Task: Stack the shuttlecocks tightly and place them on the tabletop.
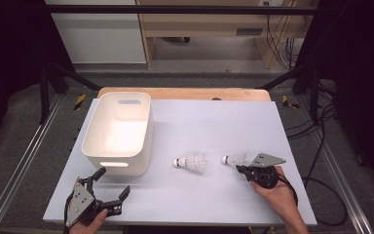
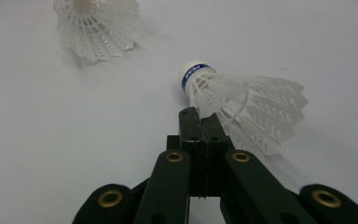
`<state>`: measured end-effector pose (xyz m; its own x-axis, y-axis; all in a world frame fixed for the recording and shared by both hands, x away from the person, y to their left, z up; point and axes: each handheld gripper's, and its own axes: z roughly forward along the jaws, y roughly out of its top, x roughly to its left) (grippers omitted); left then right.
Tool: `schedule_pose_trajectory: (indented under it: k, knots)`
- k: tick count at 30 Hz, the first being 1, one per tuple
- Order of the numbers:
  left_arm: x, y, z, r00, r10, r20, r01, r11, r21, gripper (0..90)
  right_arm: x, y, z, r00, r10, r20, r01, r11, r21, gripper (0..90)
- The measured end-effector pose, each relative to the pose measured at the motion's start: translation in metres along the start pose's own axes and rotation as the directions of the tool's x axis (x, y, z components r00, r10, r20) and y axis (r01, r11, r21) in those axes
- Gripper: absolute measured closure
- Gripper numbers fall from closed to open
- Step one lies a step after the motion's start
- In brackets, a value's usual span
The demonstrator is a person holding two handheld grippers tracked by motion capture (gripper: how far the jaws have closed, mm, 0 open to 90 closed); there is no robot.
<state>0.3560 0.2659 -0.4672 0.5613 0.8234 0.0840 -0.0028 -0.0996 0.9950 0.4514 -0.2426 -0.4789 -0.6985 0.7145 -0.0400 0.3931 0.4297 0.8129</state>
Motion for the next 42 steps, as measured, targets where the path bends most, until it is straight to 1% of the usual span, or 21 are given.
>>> schedule_pose_trajectory:
  k: [5, 9, 20, 24, 37, 42]
  knots:
    - [0.000, 0.000, 0.000, 1.0000, 0.000, 0.000, 0.000, 1.0000, 0.000, 2.4, 0.002, 0.003, -0.001, 0.9999, -0.011, -0.007, 0.011, 0.9995, -0.031, 90.0]
    - [0.000, 0.000, 0.000, 1.0000, 0.001, -0.001, -0.001, 1.0000, 0.001, 2.4, 0.004, 0.005, 0.000, 0.9997, -0.013, -0.022, 0.012, 0.9984, -0.056, 90.0]
    - [0.000, 0.000, 0.000, 1.0000, 0.001, 0.000, -0.001, 1.0000, 0.001, 2.5, 0.019, 0.014, 0.011, 0.9967, -0.042, -0.069, 0.036, 0.9960, -0.082, 90.0]
    - [0.000, 0.000, 0.000, 1.0000, 0.001, 0.000, -0.001, 1.0000, 0.000, 2.5, 0.025, 0.018, 0.016, 0.9959, -0.050, -0.076, 0.044, 0.9954, -0.085, 90.0]
    - [0.000, 0.000, 0.000, 1.0000, 0.003, -0.004, -0.003, 1.0000, 0.002, 2.5, 0.042, 0.033, 0.032, 0.9895, -0.060, -0.132, 0.043, 0.9913, -0.124, 90.0]
    - [0.001, 0.000, 0.000, 1.0000, 0.004, -0.004, -0.004, 1.0000, 0.002, 2.5, 0.049, 0.037, 0.042, 0.9861, -0.070, -0.151, 0.052, 0.9916, -0.118, 90.0]
